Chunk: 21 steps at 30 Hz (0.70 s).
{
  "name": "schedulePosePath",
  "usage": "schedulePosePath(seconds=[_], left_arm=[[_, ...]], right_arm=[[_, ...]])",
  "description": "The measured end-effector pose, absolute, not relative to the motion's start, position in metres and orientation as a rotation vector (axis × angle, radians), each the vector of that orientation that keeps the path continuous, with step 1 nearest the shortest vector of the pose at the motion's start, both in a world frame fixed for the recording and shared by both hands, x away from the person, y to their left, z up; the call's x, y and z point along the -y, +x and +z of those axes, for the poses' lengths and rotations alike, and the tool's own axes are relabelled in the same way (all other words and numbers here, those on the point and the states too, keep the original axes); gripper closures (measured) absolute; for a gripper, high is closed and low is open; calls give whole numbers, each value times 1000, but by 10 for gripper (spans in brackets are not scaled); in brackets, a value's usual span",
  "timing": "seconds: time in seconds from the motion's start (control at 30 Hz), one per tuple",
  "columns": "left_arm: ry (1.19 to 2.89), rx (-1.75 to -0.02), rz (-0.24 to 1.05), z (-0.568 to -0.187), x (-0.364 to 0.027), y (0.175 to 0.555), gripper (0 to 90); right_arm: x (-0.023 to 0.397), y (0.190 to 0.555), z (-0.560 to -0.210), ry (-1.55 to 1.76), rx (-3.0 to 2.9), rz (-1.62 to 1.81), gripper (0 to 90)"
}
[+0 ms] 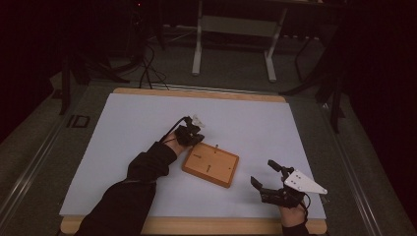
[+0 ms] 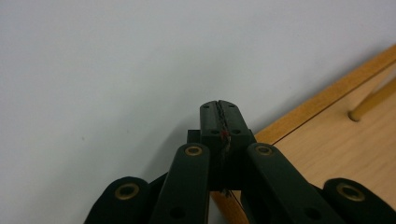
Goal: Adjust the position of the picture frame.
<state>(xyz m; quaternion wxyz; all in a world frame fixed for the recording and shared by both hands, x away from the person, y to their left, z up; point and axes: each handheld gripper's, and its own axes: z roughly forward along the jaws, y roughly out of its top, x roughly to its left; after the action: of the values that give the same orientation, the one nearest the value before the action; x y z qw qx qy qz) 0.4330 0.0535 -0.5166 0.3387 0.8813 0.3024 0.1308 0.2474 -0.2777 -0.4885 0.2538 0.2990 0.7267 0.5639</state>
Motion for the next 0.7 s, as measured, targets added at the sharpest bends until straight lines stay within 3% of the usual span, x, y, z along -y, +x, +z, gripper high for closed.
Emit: schedulePosePath(seconds=[0.7], left_arm=[[2303, -767, 297, -517, -62, 406, 900]], right_arm=[[277, 248, -489, 816, -1977, 1528, 146]])
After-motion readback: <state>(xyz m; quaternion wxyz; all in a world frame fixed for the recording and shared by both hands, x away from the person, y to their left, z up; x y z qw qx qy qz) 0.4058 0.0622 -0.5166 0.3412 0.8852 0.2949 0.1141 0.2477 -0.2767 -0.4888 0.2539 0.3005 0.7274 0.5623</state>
